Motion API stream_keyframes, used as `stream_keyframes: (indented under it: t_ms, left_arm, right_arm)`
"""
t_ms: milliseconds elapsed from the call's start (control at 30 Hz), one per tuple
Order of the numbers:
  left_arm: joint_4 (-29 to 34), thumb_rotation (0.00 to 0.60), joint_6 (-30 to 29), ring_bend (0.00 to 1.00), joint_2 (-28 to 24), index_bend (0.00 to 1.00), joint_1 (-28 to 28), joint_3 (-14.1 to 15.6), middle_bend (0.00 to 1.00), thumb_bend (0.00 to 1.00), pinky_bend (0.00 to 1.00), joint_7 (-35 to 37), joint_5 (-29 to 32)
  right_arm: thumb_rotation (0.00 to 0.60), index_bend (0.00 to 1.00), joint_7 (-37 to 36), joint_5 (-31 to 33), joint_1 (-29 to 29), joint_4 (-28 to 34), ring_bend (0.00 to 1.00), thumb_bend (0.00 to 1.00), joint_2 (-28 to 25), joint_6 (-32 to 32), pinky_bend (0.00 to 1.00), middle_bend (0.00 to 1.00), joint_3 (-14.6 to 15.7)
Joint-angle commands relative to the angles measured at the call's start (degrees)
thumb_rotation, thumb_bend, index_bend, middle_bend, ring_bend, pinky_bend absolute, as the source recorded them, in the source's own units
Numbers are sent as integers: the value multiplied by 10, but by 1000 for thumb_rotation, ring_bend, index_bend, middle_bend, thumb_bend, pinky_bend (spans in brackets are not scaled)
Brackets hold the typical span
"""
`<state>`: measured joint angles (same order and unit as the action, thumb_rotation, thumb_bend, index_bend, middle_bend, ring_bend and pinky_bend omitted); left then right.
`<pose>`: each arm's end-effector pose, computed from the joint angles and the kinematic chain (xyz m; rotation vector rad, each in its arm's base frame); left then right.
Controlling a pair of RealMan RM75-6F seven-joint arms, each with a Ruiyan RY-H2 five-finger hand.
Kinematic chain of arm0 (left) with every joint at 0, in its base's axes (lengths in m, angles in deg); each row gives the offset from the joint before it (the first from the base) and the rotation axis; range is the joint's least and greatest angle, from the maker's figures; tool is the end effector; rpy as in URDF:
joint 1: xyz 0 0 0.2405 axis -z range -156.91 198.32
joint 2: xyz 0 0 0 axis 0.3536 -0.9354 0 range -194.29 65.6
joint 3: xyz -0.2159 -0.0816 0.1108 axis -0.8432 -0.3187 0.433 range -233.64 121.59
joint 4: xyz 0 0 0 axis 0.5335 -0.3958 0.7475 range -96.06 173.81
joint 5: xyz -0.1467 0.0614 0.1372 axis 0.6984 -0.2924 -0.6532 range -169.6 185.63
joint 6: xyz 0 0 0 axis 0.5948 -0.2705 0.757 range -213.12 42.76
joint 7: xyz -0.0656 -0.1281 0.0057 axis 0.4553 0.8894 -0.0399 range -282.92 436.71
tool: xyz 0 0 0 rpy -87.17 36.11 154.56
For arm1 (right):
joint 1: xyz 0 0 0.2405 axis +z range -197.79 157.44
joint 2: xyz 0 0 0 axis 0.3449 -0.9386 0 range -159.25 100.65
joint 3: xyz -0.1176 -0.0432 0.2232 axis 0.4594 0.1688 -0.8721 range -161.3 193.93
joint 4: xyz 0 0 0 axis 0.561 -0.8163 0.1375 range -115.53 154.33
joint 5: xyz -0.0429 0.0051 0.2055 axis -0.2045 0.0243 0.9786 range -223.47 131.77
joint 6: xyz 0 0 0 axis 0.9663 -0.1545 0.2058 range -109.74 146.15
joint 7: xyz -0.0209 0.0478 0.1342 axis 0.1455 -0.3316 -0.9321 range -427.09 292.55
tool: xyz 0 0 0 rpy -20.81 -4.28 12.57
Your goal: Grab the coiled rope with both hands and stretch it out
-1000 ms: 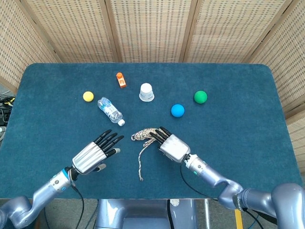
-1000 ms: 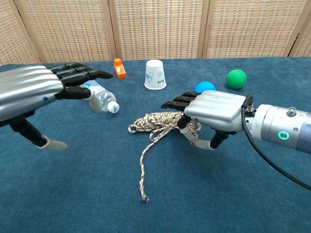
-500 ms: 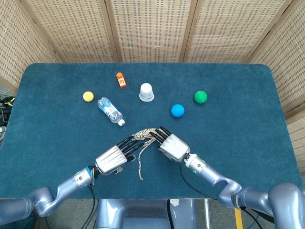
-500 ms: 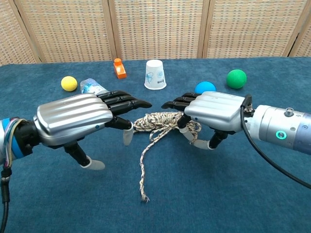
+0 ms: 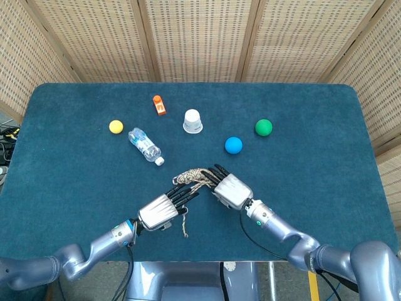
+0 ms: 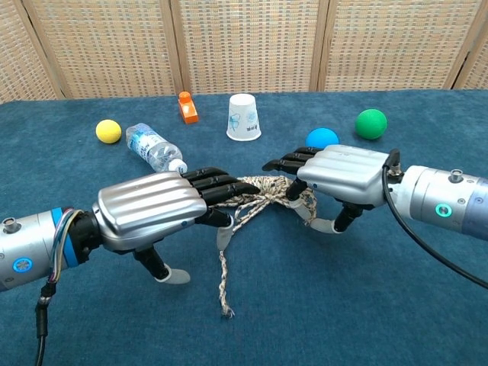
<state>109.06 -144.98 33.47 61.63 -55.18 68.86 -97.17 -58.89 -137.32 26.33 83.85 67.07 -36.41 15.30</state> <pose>-0.1357 0.2712 -0.0792 -2.3690 -0.4014 -1.1045 -0.1510 -0.3366 -0.0638 2.2455 -0.4756 0.9135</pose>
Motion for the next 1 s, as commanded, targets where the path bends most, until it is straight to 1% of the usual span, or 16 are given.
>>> stream_keyframes:
  t_ms: [33, 167, 333, 500, 767, 1000]
  left_arm:
    - [-14, 600, -4, 0, 11, 444, 3, 7, 0, 197, 0, 7, 1]
    - [-32, 600, -2, 0, 26, 444, 11, 13, 0, 205, 0, 14, 2]
    - [-39, 600, 0, 0, 35, 444, 17, 21, 0, 213, 0, 13, 2]
    - [-41, 600, 1, 0, 40, 444, 22, 23, 0, 214, 0, 7, 7]
    - [-46, 600, 13, 0, 44, 453, 29, 30, 0, 280, 0, -2, 16]
    - [-49, 600, 19, 0, 51, 462, 35, 30, 0, 292, 0, -3, 26]
  right_arm:
    - [600, 642, -3, 0, 0, -1, 0, 432, 0, 0, 0, 8, 0]
    - [600, 642, -2, 1, -1, -1, 0, 432, -2, 0, 0, 8, 0]
    - [600, 644, -2, 3, -2, -3, 0, 432, -2, -1, 0, 8, 0]
    - [600, 645, -3, 1, -3, -5, 0, 432, -3, -2, 0, 8, 2]
    - [600, 645, -3, 0, -3, -10, 0, 432, 1, -1, 0, 8, 4]
    - [600, 645, -3, 0, -3, -15, 0, 432, 4, 0, 0, 8, 5]
